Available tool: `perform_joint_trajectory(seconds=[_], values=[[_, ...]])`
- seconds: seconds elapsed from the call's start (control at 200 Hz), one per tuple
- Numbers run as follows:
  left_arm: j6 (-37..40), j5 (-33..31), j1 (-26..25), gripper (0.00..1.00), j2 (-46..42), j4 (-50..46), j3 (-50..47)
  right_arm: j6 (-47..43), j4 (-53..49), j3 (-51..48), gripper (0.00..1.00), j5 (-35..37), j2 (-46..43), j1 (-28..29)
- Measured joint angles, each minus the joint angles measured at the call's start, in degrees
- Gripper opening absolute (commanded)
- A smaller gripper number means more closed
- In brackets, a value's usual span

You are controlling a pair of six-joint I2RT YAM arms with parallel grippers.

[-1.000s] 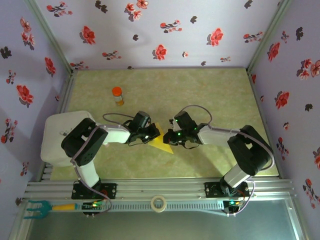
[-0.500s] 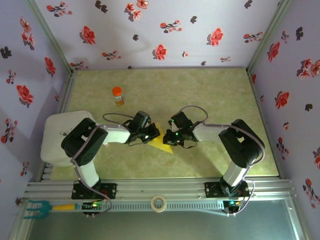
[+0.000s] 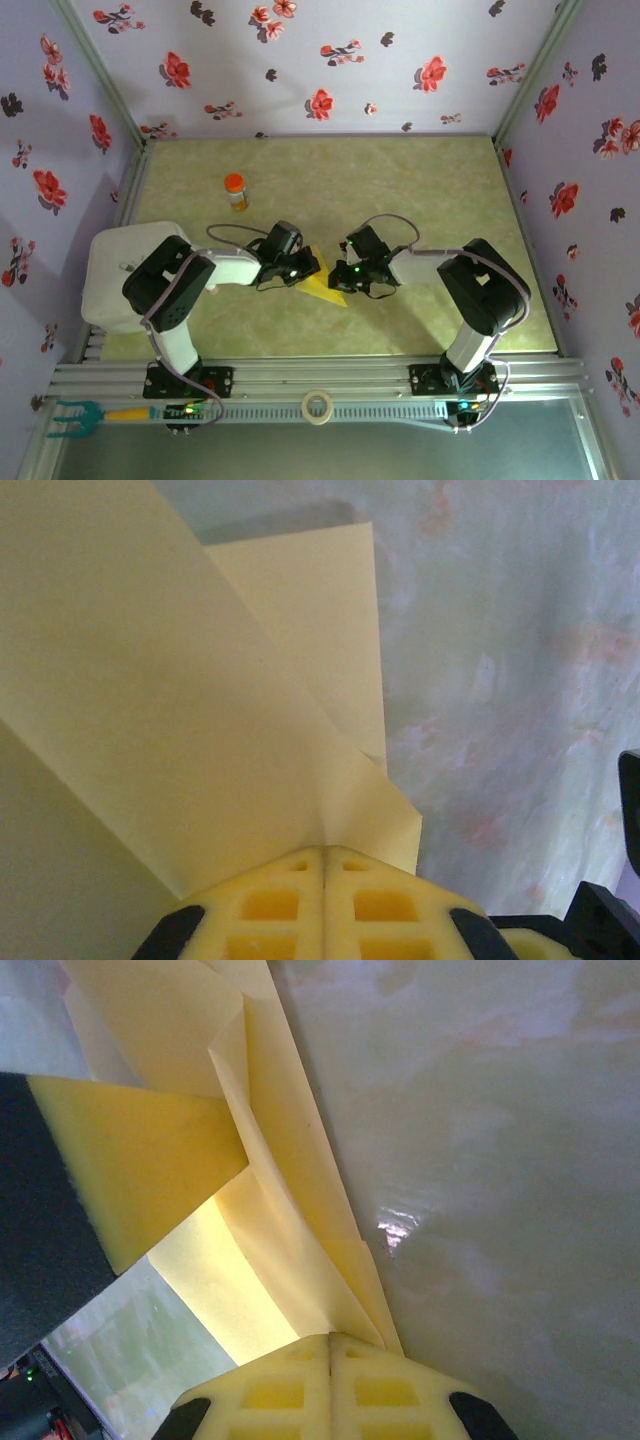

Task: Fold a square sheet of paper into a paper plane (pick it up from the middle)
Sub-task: Fourth fold the wing at the center of the table.

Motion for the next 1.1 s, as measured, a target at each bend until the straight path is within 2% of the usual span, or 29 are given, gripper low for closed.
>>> perform_joint_trajectory(seconds=[0.39,0.83,1.1], values=[[0.0,-0.4,-1.7,0.04,-5.9,-3.8,0.1,0.7,1.9,-1.1,0.0,-0.5,-0.2,-0.2],[-2.3,1.0,-3.2,0.03,0.6,-1.0,1.0,1.1,3.5,-2.1,0.0,-0.4,-0.5,-0.2],[-2.9,1.6,-1.3,0.02,0.6,-1.8,1.0,1.3,6.0,-3.7,0.0,-0.2,-1.1,-0.2]])
